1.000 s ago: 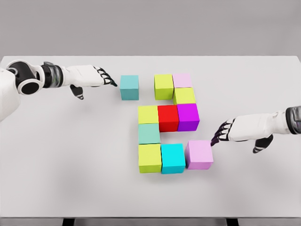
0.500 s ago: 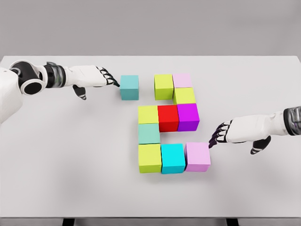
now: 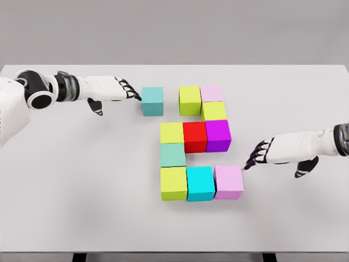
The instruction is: Assemble the squares on the desktop into the number 2
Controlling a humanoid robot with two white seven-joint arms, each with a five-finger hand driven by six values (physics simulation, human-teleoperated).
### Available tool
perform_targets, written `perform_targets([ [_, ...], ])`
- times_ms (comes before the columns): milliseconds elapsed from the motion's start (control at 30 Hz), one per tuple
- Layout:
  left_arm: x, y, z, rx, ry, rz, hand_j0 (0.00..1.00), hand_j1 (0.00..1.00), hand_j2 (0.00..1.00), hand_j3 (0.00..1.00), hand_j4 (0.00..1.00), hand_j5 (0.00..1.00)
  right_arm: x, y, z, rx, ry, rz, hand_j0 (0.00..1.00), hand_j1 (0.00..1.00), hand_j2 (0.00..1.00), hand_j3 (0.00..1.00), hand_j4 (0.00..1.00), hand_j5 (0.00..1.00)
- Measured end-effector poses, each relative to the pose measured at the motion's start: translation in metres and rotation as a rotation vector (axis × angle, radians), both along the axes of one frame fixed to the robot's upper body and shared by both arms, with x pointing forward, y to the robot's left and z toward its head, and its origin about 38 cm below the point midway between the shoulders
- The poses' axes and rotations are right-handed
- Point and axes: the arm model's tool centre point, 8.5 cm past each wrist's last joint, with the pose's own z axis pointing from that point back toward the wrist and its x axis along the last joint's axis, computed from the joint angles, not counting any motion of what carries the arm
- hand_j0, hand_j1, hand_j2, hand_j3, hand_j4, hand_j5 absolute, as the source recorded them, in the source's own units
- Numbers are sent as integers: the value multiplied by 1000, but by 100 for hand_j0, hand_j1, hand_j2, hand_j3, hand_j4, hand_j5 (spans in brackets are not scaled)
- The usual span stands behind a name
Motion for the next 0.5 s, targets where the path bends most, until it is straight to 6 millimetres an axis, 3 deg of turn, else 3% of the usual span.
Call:
perform_targets([
  [500,0,-14,-1,-14,4,-20,100,100,100,100,100,100,-12,0,-3,-5,18,22,98,98,98,98,98,98],
])
